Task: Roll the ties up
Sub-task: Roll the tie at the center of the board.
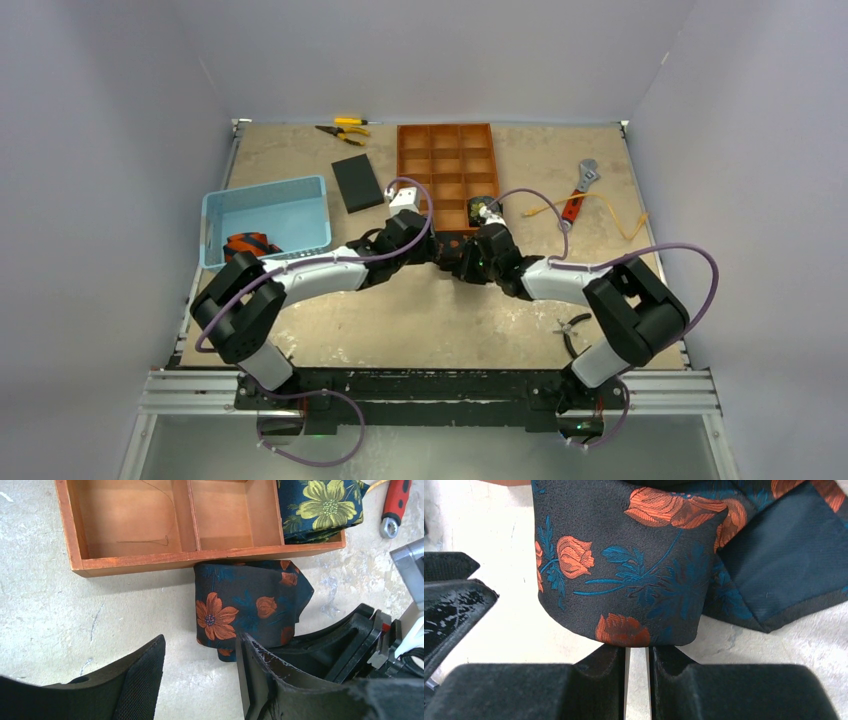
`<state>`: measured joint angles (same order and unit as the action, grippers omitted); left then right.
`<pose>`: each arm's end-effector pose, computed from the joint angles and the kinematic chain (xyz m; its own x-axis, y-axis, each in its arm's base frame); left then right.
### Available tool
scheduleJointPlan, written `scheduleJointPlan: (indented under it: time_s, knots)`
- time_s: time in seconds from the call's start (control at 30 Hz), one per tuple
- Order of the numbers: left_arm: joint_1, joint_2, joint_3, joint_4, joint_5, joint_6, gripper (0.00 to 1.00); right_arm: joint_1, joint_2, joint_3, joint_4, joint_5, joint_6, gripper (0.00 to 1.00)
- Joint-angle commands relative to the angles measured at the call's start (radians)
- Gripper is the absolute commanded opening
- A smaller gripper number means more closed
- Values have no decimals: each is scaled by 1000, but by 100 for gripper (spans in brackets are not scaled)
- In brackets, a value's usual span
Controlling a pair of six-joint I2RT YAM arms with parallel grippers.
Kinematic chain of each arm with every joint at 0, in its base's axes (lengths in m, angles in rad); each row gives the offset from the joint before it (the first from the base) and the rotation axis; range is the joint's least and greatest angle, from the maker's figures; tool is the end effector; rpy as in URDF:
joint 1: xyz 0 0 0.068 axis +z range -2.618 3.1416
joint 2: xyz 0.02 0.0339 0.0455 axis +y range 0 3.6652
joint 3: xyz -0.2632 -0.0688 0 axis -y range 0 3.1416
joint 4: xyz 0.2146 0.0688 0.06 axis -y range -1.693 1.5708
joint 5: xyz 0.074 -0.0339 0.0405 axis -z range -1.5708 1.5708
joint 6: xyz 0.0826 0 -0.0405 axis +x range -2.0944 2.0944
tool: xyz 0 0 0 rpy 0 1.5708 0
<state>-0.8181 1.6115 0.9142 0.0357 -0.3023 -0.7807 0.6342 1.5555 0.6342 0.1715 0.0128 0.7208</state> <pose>0.2602 -0.2418 0.1908 -0.6757 -0.2614 -0.6893 0.0853 0.9010 -0.4253 0.2489 0.1817 0.1353 -0.7985 0.2319 -0.5556 -0.0771 0.8758 0.4764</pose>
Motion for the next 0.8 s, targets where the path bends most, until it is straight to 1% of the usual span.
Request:
scheduleJointPlan:
  time_s: [0.0,0.13,0.37,0.5,0.6,0.77]
  knots:
    - [16,-36,-10,33,11,26,52,-20,34,49,24,36,-58,21]
    - [25,-44,-28,57,31,32,52,-47,54,69,36,43,-57,21]
    - [42,-46,-53,96,68,37,52,-47,69,68,105,72,4,21]
    - [47,-44,-57,105,81,42,52,-48,89,85,108,54,-4,21]
    - [56,-49,-58,105,85,52,52,-44,29,45,124,57,-36,21]
    - [81,-53,-58,107,100,60,52,-15,-103,-37,76,16,-44,24]
